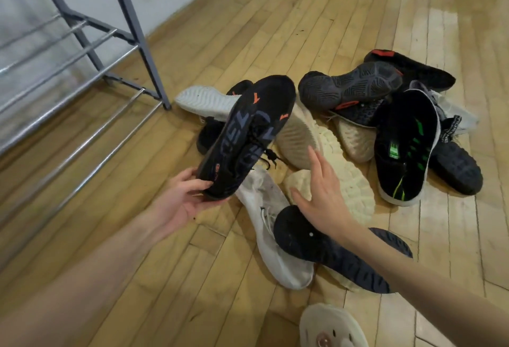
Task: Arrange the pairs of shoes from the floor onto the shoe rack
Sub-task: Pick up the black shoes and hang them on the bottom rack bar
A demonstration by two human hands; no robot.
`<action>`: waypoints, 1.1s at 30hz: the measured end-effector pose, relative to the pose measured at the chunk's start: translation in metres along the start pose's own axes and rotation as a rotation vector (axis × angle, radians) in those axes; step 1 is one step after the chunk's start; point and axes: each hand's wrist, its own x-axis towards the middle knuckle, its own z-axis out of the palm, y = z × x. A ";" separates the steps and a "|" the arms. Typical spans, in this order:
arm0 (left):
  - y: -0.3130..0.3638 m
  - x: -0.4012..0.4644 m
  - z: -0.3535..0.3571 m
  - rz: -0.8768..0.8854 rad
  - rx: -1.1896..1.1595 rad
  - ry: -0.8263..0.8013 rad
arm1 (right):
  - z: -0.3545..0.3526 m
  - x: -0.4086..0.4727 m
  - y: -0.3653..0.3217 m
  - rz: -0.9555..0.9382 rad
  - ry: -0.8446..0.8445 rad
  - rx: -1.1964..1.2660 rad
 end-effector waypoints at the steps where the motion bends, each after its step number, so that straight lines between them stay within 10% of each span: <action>1: 0.001 -0.005 -0.013 0.006 -0.018 0.030 | 0.002 0.012 -0.005 -0.047 -0.012 -0.023; 17: 0.017 -0.037 -0.097 0.061 -0.086 0.204 | 0.046 0.225 -0.052 -0.061 -0.329 -0.156; 24: 0.019 -0.043 -0.093 0.110 -0.074 0.179 | 0.028 0.186 -0.043 -0.098 0.097 -0.271; 33: 0.017 -0.039 -0.075 0.092 -0.089 0.170 | -0.001 0.194 -0.015 0.367 0.327 -0.307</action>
